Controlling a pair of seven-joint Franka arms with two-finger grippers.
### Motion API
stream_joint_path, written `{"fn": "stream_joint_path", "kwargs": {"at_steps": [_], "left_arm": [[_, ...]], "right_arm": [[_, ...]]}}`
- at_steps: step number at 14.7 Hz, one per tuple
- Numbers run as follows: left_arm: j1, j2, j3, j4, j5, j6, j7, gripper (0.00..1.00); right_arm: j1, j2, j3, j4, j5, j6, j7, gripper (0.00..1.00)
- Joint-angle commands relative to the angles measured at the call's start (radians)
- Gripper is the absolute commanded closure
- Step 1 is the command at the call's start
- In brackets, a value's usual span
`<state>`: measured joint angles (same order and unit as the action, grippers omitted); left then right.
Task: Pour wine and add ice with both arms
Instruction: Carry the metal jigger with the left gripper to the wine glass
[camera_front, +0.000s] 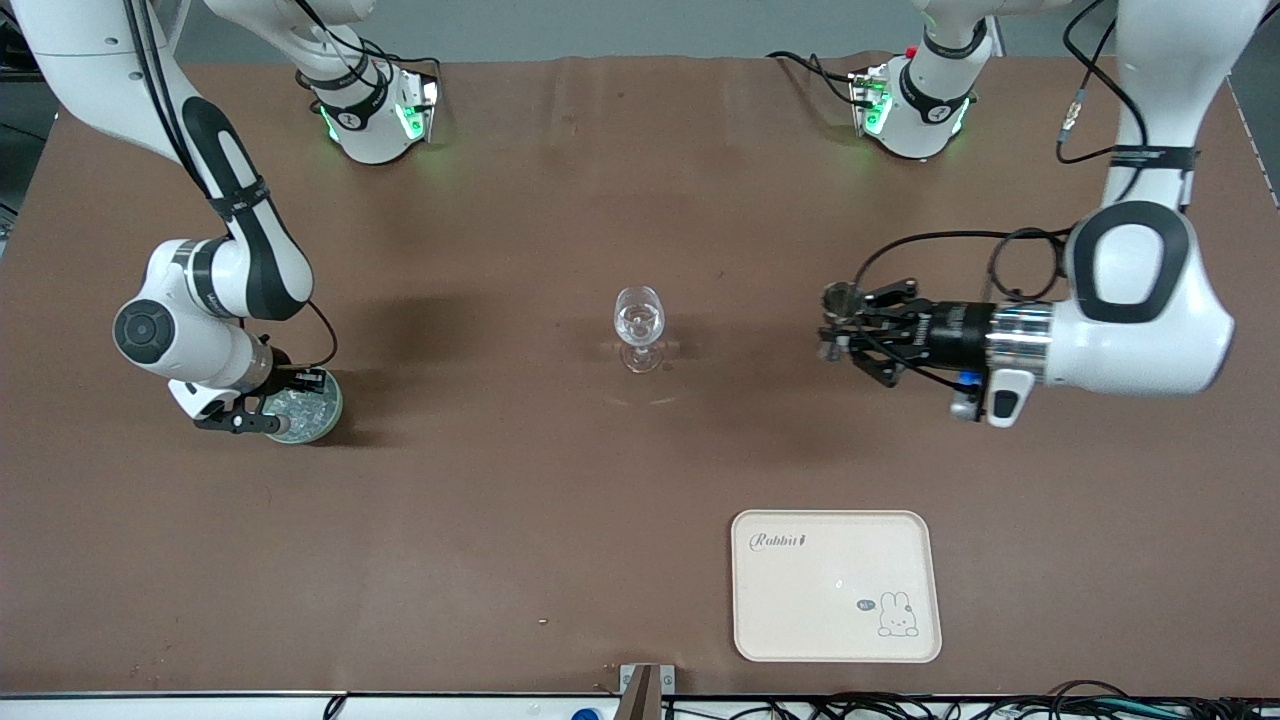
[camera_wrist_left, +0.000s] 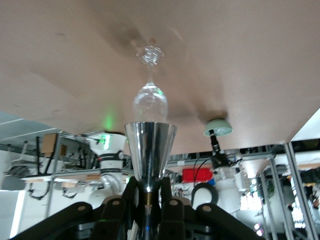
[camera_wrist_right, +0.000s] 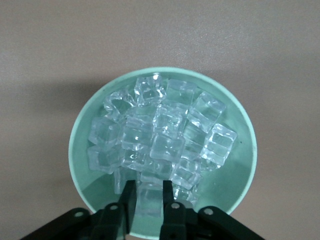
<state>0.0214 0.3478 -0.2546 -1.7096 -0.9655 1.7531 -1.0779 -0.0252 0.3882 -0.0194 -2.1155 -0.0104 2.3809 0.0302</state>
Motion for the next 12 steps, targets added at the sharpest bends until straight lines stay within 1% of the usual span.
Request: {"fn": "stream_joint_path", "kwargs": {"at_steps": [1, 2, 4, 5, 7, 8, 9, 11, 12], "left_arm": [[0.005, -0.007, -0.116, -0.039, 0.043, 0.164, -0.097, 0.99], [0.003, 0.014, -0.167, -0.041, 0.078, 0.233, -0.143, 0.99], [0.0, 0.043, -0.233, -0.041, 0.128, 0.342, -0.203, 0.99], [-0.012, 0.056, -0.25, -0.041, 0.148, 0.382, -0.227, 0.99], [-0.052, 0.071, -0.253, -0.041, 0.178, 0.458, -0.267, 0.99], [-0.075, 0.085, -0.261, -0.042, 0.203, 0.511, -0.302, 0.99], [-0.083, 0.103, -0.275, -0.041, 0.256, 0.543, -0.333, 0.99], [-0.081, 0.128, -0.322, -0.041, 0.377, 0.581, -0.404, 0.99], [-0.084, 0.131, -0.333, -0.041, 0.434, 0.595, -0.44, 0.99]], "right_arm": [[-0.001, 0.003, 0.001, 0.009, 0.0, -0.002, 0.013, 0.82], [0.001, 0.001, 0.001, 0.022, 0.001, -0.008, 0.014, 0.84], [-0.001, 0.001, 0.001, 0.049, 0.003, -0.043, 0.013, 0.87], [-0.002, 0.0, 0.001, 0.084, 0.003, -0.09, 0.011, 0.87], [-0.002, -0.006, 0.001, 0.159, 0.003, -0.193, 0.013, 0.92], [-0.002, -0.014, 0.001, 0.201, 0.003, -0.262, 0.013, 0.94], [-0.004, -0.034, -0.001, 0.242, 0.003, -0.32, 0.011, 0.95], [-0.007, -0.089, -0.004, 0.281, 0.003, -0.364, 0.007, 0.96], [-0.007, -0.124, -0.005, 0.292, 0.003, -0.376, 0.005, 0.96]]}}
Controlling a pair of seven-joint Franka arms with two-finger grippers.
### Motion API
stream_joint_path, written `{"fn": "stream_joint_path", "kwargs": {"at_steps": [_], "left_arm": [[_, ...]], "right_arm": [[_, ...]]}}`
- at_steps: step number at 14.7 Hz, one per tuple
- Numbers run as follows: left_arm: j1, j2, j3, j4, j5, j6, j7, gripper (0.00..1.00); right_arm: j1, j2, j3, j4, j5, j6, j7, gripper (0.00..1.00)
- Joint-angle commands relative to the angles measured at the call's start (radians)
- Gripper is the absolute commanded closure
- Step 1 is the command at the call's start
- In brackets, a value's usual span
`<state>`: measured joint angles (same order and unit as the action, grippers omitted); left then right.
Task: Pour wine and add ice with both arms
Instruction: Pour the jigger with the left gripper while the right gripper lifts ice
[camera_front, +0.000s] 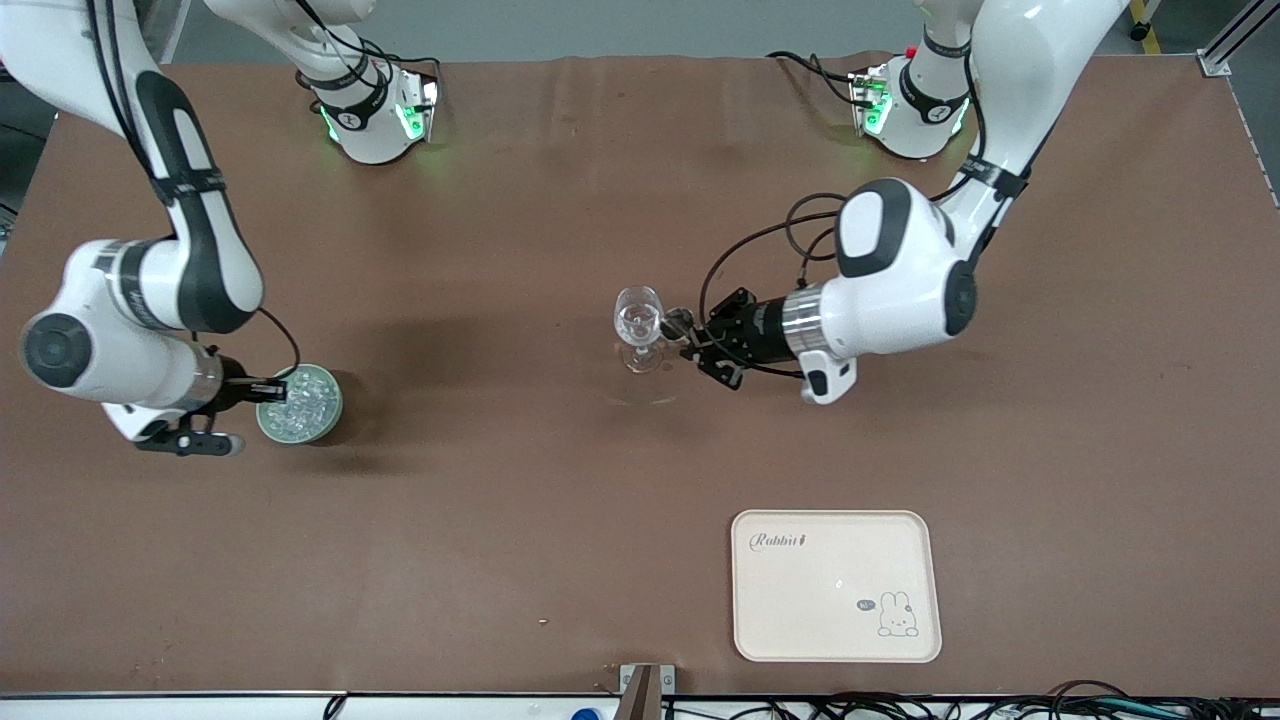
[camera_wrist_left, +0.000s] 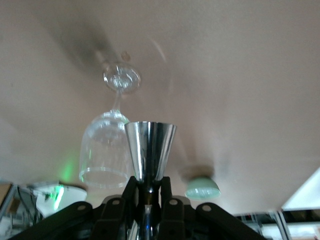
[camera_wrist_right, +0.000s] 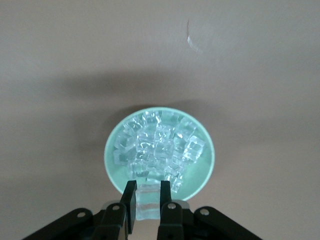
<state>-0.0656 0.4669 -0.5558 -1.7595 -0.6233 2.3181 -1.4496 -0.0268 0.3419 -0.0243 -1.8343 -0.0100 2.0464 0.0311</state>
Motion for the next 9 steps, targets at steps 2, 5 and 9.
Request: {"fn": "stream_joint_path", "kwargs": {"at_steps": [2, 5, 9], "left_arm": [[0.003, 0.024, -0.061, 0.011, 0.181, 0.041, -0.132, 0.99], [0.003, 0.024, -0.085, 0.009, 0.293, 0.044, -0.166, 0.99], [0.001, 0.021, -0.108, 0.008, 0.408, 0.038, -0.202, 0.99]], "right_arm": [[-0.01, -0.144, 0.0, 0.036, 0.001, -0.057, -0.003, 0.97], [-0.01, -0.193, 0.0, 0.147, -0.005, -0.204, -0.005, 0.97], [-0.025, -0.248, 0.004, 0.282, -0.008, -0.379, -0.007, 0.97]]}}
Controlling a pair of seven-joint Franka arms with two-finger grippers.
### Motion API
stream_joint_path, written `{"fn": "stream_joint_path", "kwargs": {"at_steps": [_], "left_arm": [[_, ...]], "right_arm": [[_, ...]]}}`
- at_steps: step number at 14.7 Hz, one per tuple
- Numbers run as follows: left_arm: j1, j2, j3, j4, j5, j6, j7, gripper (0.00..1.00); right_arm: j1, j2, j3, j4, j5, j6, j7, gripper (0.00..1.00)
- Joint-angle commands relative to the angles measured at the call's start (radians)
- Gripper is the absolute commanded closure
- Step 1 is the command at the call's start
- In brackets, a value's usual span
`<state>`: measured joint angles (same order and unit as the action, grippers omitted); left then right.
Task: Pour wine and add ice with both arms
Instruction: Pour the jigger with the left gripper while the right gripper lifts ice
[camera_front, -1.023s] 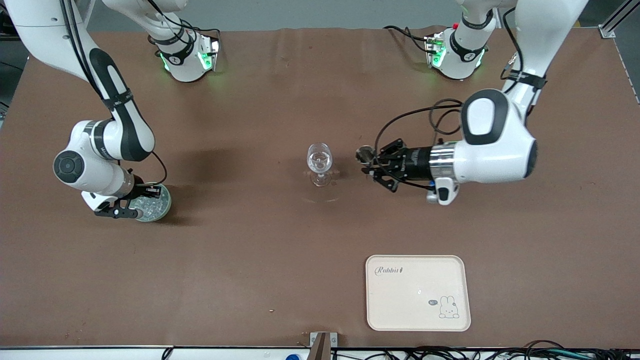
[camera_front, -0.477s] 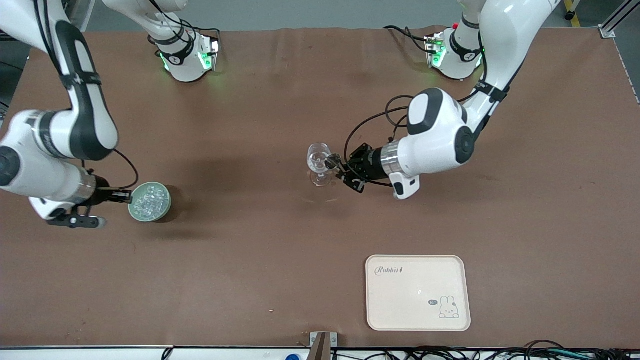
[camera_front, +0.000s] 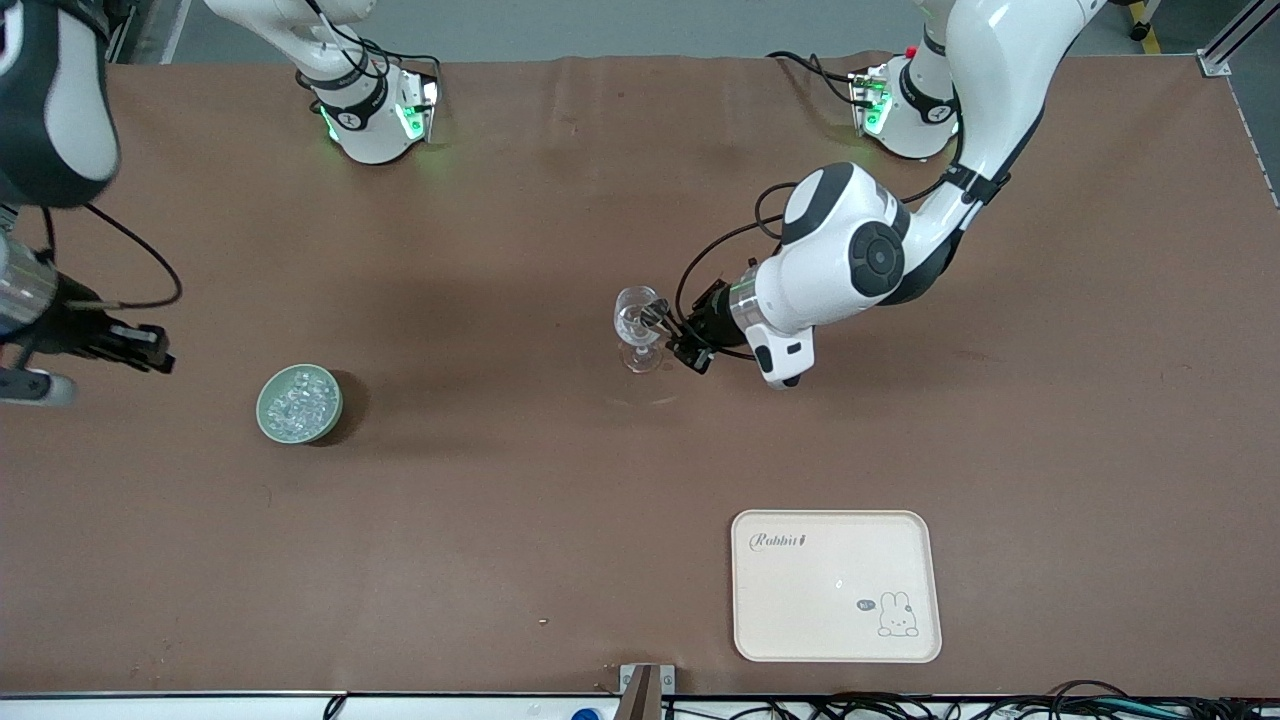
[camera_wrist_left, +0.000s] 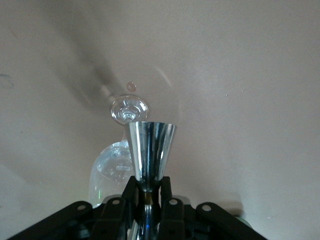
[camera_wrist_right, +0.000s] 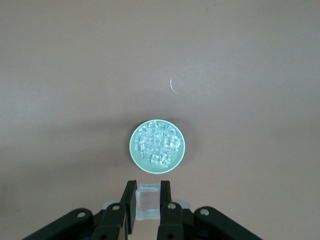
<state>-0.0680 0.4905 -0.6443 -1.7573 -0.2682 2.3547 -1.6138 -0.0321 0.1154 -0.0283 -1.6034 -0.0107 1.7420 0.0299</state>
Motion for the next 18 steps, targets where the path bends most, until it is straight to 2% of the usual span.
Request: {"fn": "stream_joint_path", "kwargs": {"at_steps": [1, 4, 9, 15, 18], "left_arm": [[0.007, -0.003, -0.032, 0.002, 0.108, -0.002, -0.055, 0.99], [0.005, -0.001, -0.044, -0.008, 0.211, -0.002, -0.124, 0.99], [0.034, -0.026, -0.071, -0.014, 0.186, -0.064, -0.126, 1.0], [0.05, -0.056, -0.025, -0.016, -0.153, -0.071, 0.047, 1.0], [0.048, -0.09, 0.06, -0.016, -0.333, -0.097, 0.144, 0.99]], "right_arm": [[-0.038, -0.035, 0.013, 0.081, -0.008, -0.126, -0.011, 0.97], [-0.048, -0.094, 0.01, 0.112, -0.005, -0.222, -0.051, 0.97], [-0.048, -0.103, 0.01, 0.102, -0.005, -0.22, -0.042, 0.97], [-0.028, -0.1, 0.025, 0.111, 0.011, -0.231, 0.004, 1.0], [-0.028, -0.099, 0.129, 0.111, 0.009, -0.216, 0.108, 0.99]]}}
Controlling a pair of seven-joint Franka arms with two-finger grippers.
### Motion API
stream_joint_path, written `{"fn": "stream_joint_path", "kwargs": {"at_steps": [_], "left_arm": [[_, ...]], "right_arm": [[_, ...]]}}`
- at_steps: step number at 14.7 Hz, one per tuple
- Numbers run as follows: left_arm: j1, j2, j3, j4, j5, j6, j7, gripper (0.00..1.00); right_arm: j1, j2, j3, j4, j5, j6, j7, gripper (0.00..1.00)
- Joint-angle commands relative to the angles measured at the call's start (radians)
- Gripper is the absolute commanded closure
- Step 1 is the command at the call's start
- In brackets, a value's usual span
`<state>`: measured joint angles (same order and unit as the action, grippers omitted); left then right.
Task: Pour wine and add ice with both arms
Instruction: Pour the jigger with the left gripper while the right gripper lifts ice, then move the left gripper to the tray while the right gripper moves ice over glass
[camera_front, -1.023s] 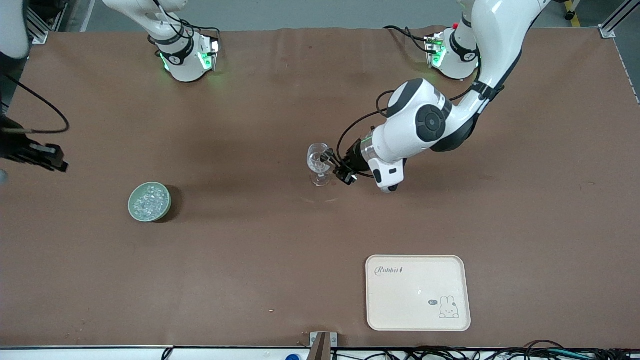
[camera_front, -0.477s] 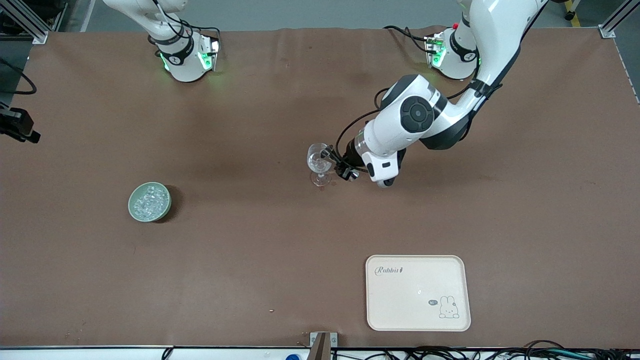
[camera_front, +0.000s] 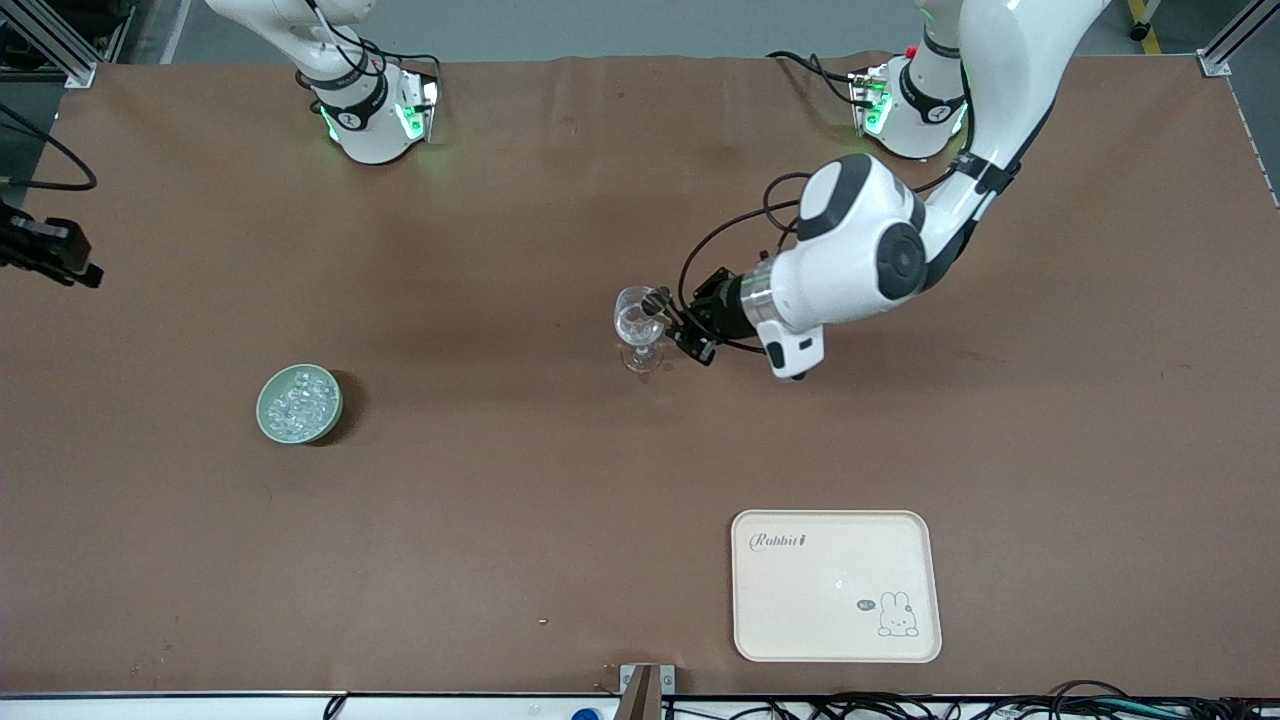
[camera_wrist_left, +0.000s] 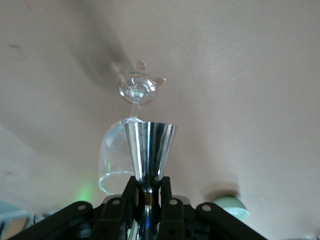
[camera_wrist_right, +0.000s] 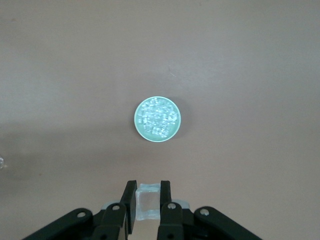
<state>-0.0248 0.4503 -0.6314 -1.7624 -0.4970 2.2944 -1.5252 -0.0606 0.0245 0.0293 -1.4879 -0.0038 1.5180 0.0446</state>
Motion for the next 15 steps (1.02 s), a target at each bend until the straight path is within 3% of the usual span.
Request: {"fn": "stream_joint_path", "kwargs": {"at_steps": [1, 4, 7, 8, 12, 15], "left_arm": [[-0.001, -0.059, 0.091, -0.011, -0.173, -0.038, 0.089, 0.99], [-0.009, -0.067, 0.234, 0.001, -0.349, -0.038, 0.158, 0.99], [-0.014, -0.045, 0.378, 0.035, -0.504, -0.036, 0.256, 0.99], [-0.017, -0.017, 0.416, 0.059, -0.579, -0.033, 0.308, 0.99], [-0.014, 0.111, 0.513, 0.122, -0.814, -0.029, 0.454, 0.99], [0.005, 0.253, 0.532, 0.23, -0.896, -0.024, 0.468, 0.99]], "right_arm": [[0.001, -0.006, 0.131, -0.005, -0.005, 0.02, 0.18, 1.0], [0.002, 0.037, 0.308, -0.009, -0.004, 0.066, 0.46, 1.0], [0.016, 0.136, 0.504, -0.011, -0.019, 0.174, 0.779, 1.0], [0.03, 0.17, 0.544, -0.012, -0.039, 0.207, 0.873, 1.0], [0.178, 0.31, 0.583, -0.011, -0.142, 0.319, 1.127, 0.99], [0.292, 0.426, 0.581, 0.001, -0.212, 0.393, 1.262, 1.0]]}}
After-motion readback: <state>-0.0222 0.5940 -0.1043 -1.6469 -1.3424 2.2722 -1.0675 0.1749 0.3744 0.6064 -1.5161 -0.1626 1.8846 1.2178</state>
